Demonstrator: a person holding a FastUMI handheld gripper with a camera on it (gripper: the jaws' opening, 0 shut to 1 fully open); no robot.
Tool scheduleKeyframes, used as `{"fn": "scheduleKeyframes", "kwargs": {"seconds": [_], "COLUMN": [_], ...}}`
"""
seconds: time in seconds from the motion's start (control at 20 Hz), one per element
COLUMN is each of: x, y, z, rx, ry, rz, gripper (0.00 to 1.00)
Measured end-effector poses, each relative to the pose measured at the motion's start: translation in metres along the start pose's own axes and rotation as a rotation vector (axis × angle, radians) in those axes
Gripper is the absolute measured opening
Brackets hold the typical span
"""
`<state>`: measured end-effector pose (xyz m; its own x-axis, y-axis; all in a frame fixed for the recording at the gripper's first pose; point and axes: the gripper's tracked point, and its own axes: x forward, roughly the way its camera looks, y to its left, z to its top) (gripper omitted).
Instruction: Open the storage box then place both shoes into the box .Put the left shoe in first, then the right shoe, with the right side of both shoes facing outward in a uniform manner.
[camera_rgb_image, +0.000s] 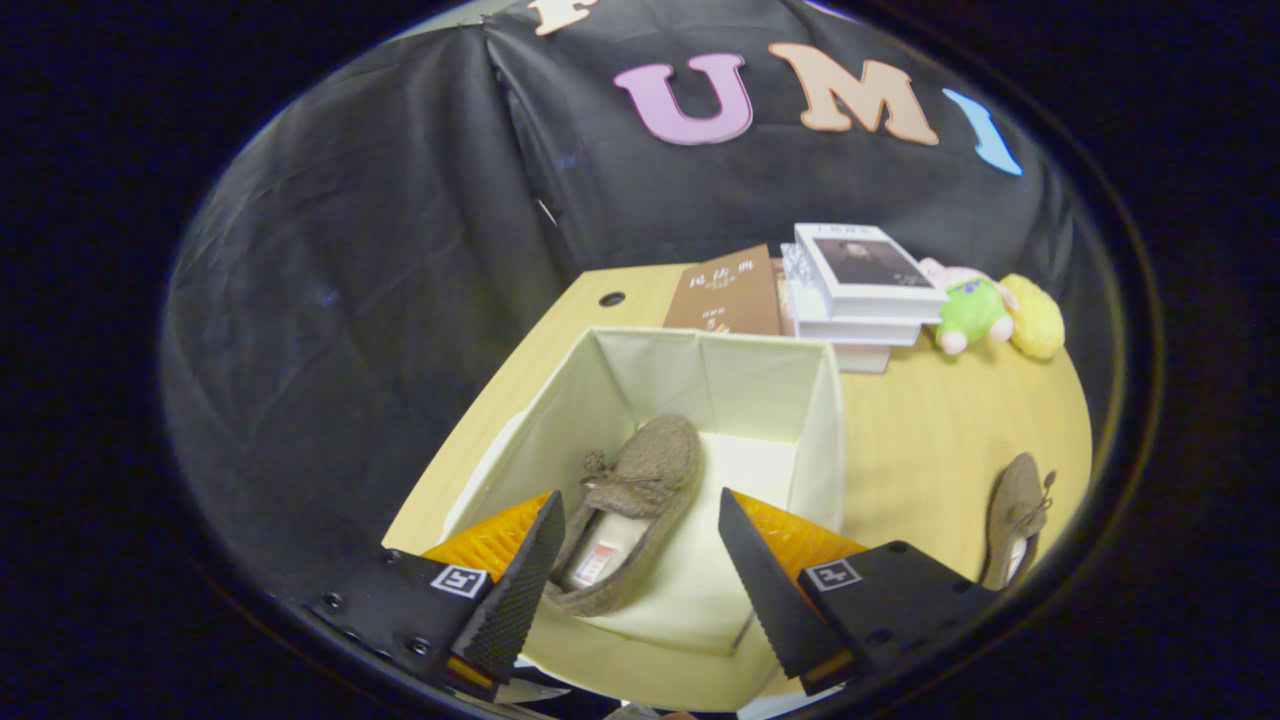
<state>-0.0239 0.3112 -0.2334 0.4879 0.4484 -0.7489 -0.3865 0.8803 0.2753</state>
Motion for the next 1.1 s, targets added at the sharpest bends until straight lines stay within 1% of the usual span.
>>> {"fn": "scheduleKeyframes", "kwargs": {"seconds": [0.1,0.2,0.3,0.45,0.6,0.65,0.8,0.95,1.1], "x": [-0.017,-0.035,-0.052,-0.072,-0.092,-0.096,-0.107,-0.118,-0.118], "y": [-0.025,-0.052,-0.085,-0.144,-0.205,-0.221,-0.264,-0.307,-0.347], "z": [0.006,0.011,0.009,-0.001,-0.009,-0.014,-0.032,-0.050,-0.072], "rx": [-0.028,-0.028,-0.026,-0.041,-0.078,-0.085,-0.075,-0.072,-0.071], "ry": [-0.055,-0.093,-0.119,-0.126,-0.156,-0.160,-0.146,-0.124,-0.076], "rz": [-0.022,-0.045,-0.086,-0.170,-0.288,-0.320,-0.367,-0.401,-0.432], "gripper": [1.00,1.00,0.99,0.99,0.99,0.99,1.00,1.00,1.00]}}
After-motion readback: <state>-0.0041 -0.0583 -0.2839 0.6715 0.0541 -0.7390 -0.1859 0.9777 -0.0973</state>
